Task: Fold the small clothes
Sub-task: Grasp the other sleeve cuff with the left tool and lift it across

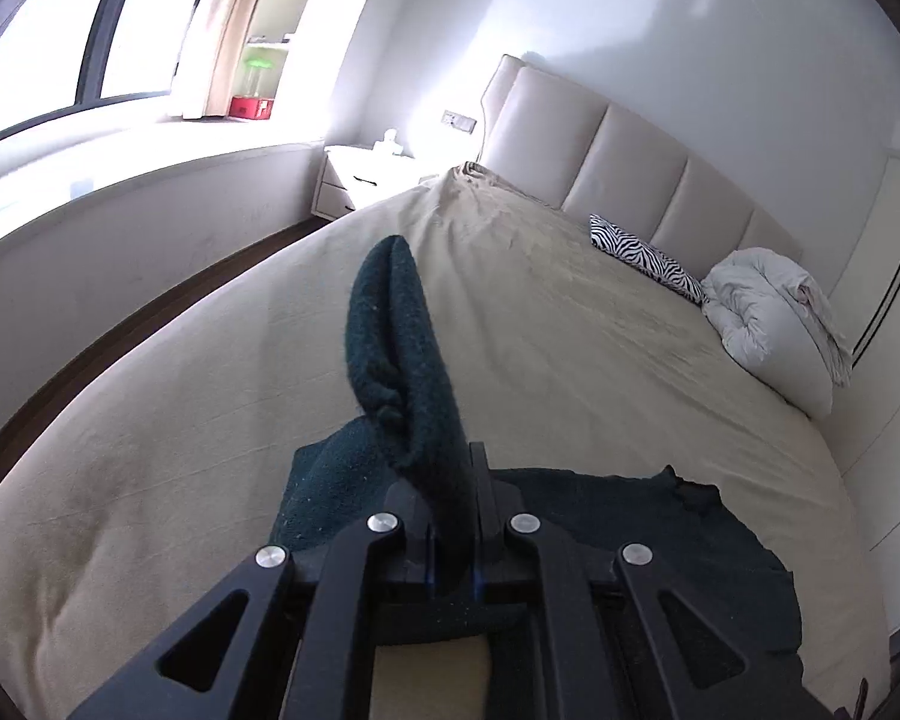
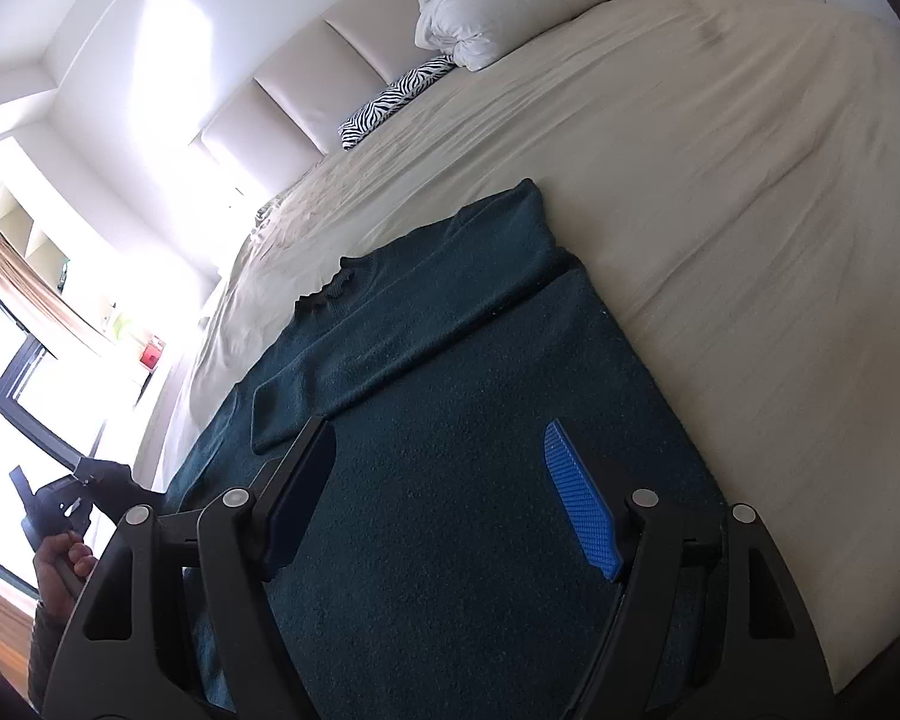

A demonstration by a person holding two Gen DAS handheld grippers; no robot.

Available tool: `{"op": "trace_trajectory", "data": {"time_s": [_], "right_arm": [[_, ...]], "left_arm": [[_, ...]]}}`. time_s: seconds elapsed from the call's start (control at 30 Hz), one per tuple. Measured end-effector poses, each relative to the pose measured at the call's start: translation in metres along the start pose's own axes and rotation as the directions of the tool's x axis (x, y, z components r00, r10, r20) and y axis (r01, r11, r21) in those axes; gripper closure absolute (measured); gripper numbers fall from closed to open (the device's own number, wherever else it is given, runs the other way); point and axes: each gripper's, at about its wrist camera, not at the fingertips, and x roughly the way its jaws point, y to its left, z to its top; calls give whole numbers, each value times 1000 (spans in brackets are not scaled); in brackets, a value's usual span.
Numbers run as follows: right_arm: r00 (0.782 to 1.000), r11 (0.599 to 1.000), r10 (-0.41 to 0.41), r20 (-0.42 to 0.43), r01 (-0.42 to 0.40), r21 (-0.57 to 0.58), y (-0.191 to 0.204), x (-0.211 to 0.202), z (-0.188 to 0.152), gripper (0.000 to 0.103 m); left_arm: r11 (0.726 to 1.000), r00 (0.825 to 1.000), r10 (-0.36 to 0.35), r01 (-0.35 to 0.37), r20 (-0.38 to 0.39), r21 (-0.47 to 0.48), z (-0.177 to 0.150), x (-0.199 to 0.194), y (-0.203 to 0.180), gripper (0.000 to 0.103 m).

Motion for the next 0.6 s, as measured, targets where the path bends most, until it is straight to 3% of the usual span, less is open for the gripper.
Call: {"op": "trace_trajectory", "data": {"time_s": [0.1, 0.3, 0.43, 0.6], "right_arm": [[1000, 1000, -4, 13, 3, 24, -16, -8, 0, 32], [999, 996, -17, 33, 14, 86, -50, -21, 0, 32], [999, 993, -30, 41, 25, 117, -71, -27, 0, 32], [999, 989, -39, 35, 34, 141, -85, -23, -1, 32]], "left_arm": [[985, 999, -40, 45, -32, 166, -21, 8, -80, 95], [903, 988, -109, 146, -113, 404, -84, 29, -210, 95], [857, 978, -124, 191, -169, 479, -123, 43, -265, 95], [831, 972, -88, 192, -216, 523, -158, 69, -282, 91]]}}
